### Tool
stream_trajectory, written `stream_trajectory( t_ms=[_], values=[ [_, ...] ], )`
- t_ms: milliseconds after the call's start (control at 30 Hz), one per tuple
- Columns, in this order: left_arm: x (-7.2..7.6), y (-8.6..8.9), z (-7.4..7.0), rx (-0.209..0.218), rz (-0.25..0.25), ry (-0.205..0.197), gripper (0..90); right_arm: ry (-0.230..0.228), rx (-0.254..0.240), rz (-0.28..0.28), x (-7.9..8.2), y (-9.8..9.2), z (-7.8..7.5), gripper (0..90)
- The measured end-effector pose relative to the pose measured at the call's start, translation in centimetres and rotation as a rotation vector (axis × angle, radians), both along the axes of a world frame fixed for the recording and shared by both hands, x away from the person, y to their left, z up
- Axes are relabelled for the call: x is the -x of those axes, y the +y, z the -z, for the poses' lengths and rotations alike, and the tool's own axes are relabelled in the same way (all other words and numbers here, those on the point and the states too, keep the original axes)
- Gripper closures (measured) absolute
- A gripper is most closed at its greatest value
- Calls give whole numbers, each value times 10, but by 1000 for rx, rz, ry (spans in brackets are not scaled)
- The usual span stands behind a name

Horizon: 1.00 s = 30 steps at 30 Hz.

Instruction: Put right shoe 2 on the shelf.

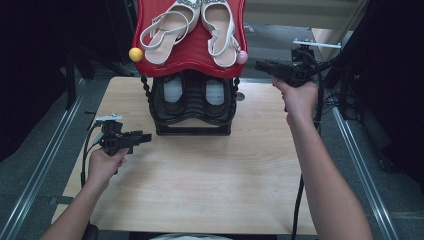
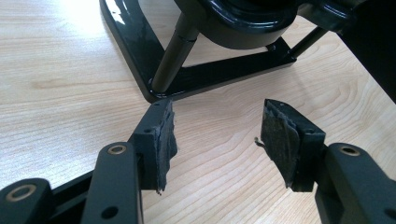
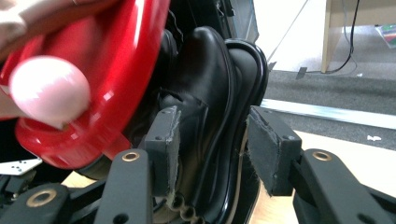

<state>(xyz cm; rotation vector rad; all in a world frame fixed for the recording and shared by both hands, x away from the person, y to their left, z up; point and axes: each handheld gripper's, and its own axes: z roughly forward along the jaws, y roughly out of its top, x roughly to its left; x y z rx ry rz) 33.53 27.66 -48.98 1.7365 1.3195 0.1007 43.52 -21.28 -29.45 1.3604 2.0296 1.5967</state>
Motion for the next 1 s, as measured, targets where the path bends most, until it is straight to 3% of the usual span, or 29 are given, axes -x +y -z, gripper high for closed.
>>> stream_trajectory(
  t_ms=[533,1000],
  values=[
    [0,0,0,-5,5,-2,446,31,2,-5,13,-8,32,545],
    [0,0,0,-7,7,-1,445,62,-13,-5,32,-17,69,545]
  ],
)
